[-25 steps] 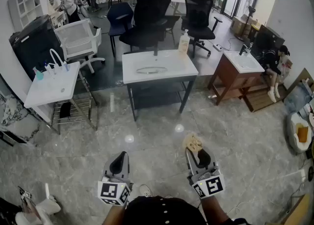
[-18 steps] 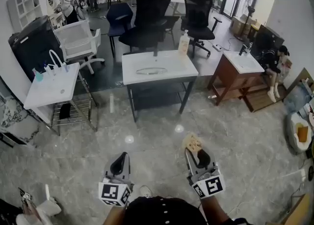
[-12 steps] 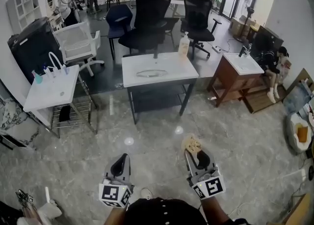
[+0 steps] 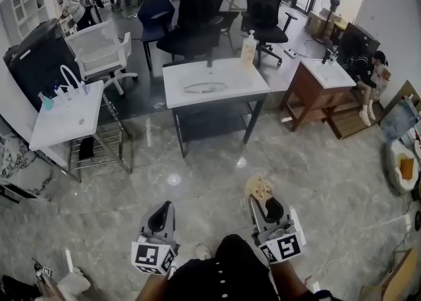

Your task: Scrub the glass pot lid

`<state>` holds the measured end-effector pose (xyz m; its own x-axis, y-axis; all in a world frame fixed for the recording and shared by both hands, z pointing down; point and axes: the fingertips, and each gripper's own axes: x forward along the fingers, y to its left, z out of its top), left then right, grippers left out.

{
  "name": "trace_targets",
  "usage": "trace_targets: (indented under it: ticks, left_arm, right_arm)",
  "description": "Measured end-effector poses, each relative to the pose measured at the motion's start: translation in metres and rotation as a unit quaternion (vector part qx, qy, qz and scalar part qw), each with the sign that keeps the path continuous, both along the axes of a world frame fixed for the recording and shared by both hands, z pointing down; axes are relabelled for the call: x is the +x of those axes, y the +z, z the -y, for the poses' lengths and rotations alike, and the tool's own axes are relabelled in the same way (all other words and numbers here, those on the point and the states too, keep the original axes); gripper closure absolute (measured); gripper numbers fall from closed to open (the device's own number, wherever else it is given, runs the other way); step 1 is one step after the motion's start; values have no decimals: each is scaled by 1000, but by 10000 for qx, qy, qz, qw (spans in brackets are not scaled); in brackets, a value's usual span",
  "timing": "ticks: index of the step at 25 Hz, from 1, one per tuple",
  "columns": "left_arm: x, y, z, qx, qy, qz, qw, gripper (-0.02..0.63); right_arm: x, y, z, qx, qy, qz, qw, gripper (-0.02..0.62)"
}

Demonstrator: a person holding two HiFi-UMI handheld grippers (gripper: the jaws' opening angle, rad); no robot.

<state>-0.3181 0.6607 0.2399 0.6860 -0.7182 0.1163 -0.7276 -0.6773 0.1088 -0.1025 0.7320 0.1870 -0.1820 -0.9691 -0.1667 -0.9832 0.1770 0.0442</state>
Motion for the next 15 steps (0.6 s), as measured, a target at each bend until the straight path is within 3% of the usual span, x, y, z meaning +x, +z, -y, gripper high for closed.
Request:
trace_targets:
  ticks: [15]
  left_arm:
    - [13, 8, 55, -81, -49, 30, 10000, 578]
  right_arm:
    - [15, 6, 60, -33, -30, 28, 10000, 453]
